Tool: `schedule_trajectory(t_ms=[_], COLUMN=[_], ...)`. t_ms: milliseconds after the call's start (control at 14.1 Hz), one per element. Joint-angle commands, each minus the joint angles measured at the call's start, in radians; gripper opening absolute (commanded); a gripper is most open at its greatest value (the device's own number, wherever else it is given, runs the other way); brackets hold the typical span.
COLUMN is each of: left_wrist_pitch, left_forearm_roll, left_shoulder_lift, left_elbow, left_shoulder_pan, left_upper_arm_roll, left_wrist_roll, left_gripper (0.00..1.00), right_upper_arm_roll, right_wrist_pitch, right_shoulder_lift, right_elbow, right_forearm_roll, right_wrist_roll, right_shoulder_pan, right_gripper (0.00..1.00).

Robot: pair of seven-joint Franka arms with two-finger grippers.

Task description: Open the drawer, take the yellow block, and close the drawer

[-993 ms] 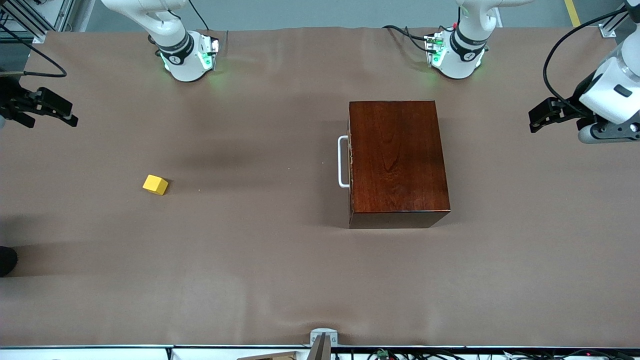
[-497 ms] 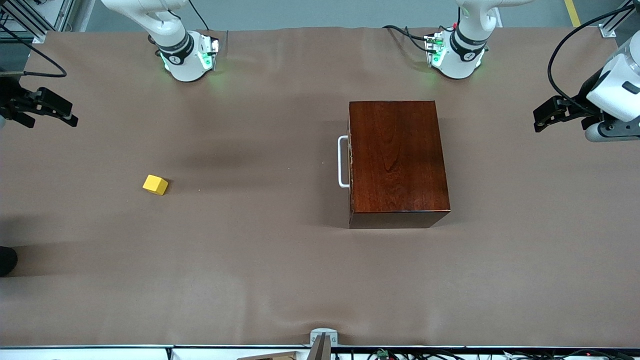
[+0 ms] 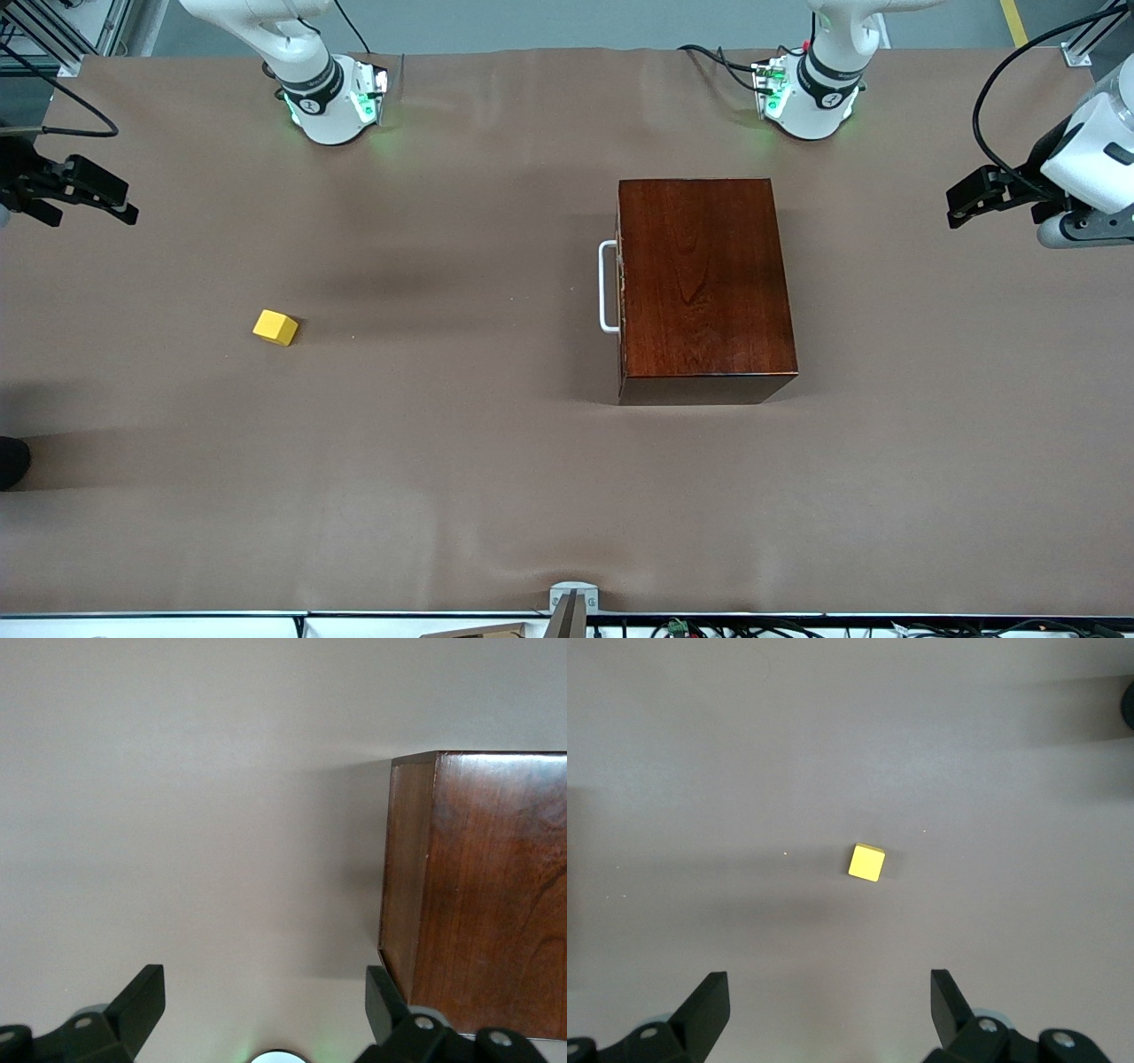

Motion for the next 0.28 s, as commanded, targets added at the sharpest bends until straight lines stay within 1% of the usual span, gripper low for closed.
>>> schedule_trajectory(t_ms=[0,213], left_wrist_pitch=[-0.022,-0.022], left_forearm_roll=[-0.013,-0.014], left_shoulder_lift=[0.012,0.012], left_elbow=[0.028,0.028], left_shoulder_pan=[0.017,0.015], left_upper_arm_roll=[-0.014,-0.016], left_wrist_roll=[0.017,0.011], left_gripper=[1.0,1.0], right_upper_arm_roll=[0.007,0.007], right_wrist_pitch=[-0.011,-0.012], right_shoulder_lift=[0.005,0.005], right_elbow=[0.014,0.014], right_forearm_roll=[-0.013,-0.013], right_wrist_roll=[0.003,0.005], right_shoulder_pan=[-0.011,-0.011], right_gripper=[1.0,1.0])
